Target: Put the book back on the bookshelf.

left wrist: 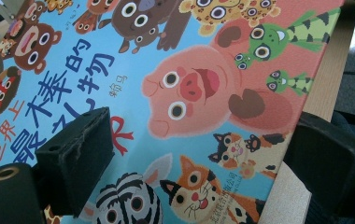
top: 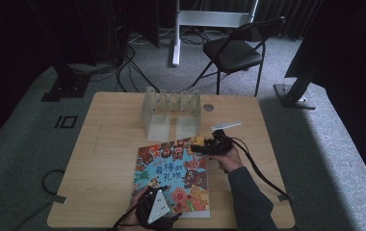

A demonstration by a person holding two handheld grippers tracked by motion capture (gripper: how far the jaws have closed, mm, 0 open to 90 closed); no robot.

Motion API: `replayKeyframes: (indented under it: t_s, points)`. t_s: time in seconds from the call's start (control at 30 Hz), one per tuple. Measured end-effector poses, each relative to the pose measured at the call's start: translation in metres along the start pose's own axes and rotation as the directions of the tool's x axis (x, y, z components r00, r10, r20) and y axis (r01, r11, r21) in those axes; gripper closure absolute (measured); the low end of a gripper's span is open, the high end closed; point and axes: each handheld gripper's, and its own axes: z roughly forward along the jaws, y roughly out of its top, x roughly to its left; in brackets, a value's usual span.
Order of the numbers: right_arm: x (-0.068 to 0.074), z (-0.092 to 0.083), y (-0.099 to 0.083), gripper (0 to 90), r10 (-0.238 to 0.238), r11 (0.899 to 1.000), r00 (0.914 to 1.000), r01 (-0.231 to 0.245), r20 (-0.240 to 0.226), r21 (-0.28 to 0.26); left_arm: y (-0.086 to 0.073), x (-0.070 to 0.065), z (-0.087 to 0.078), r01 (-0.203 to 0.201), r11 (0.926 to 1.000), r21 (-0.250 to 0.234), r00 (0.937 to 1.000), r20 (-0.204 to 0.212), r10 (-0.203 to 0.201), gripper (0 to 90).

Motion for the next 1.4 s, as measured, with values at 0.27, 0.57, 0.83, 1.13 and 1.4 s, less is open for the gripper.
replayKeyframes:
  t_s: [0.27,0.57,0.83,1.13,1.4]
  points:
    - [0.005,0.001,0.002,52.4,-0.001,1.000,0.9982,0.000,-0.060,-0.003,0.001,0.002,-0.012,0.021,0.9989,-0.042,0.9995,0.024,-0.020,13.9]
    - [0.005,-0.001,0.006,58.8,0.009,1.000,0.9957,-0.010,-0.092,-0.006,0.000,0.023,-0.034,0.097,0.9884,-0.117,0.9952,0.022,-0.096,14.4]
    - [0.004,-0.004,0.010,64.1,0.033,0.999,0.9894,-0.035,-0.142,-0.018,-0.020,0.052,-0.028,0.200,0.9772,-0.071,0.9788,-0.031,-0.203,15.1]
    - [0.011,-0.007,0.011,64.9,0.009,0.999,0.9908,-0.015,-0.135,-0.043,-0.035,0.085,-0.036,0.287,0.9549,-0.074,0.9528,-0.080,-0.293,15.0]
    - [0.016,-0.013,0.010,66.0,-0.004,0.998,0.9910,-0.005,-0.134,-0.067,-0.042,0.109,-0.043,0.392,0.9118,-0.122,0.9165,-0.033,-0.399,15.1]
